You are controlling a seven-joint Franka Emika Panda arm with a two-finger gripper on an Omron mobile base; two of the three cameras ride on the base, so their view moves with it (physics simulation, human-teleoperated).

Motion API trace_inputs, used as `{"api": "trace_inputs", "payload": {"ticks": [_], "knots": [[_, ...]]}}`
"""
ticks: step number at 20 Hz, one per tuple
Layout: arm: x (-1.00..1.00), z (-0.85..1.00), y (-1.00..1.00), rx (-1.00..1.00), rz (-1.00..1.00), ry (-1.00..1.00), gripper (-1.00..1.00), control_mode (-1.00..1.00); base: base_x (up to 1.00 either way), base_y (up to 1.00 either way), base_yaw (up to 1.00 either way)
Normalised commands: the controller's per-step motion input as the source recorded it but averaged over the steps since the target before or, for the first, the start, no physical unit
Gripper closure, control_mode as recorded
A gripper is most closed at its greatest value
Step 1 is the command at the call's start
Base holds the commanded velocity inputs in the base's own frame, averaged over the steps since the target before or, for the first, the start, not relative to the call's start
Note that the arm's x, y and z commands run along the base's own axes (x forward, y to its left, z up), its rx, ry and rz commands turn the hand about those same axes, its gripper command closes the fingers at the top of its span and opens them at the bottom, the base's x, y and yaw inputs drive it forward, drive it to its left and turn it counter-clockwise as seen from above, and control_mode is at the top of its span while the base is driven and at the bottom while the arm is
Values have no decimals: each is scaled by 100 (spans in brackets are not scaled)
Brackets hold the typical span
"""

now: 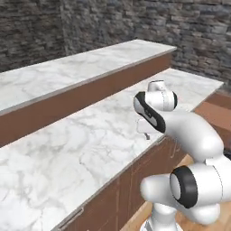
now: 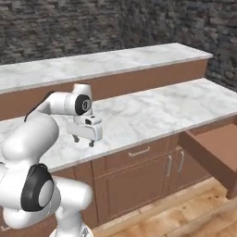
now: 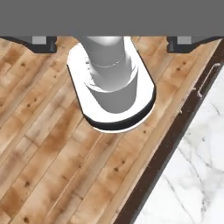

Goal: Pick up the metallic utensils from the counter and place them in the open drawer. Make sure not to pick up any wooden utensils.

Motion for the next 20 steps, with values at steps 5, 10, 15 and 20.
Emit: {"api": "trace_inputs", "payload": {"ticks": [5, 10, 15, 20], "knots": [[0, 0, 0, 0, 0, 0, -100, 100, -23, 1, 87], [0, 0, 0, 0, 0, 0, -100, 100, -18, 43, 88], [0, 0, 0, 0, 0, 0, -100, 100, -15, 80, 71], [0, 0, 0, 0, 0, 0, -100, 100, 0, 100, 50]]}}
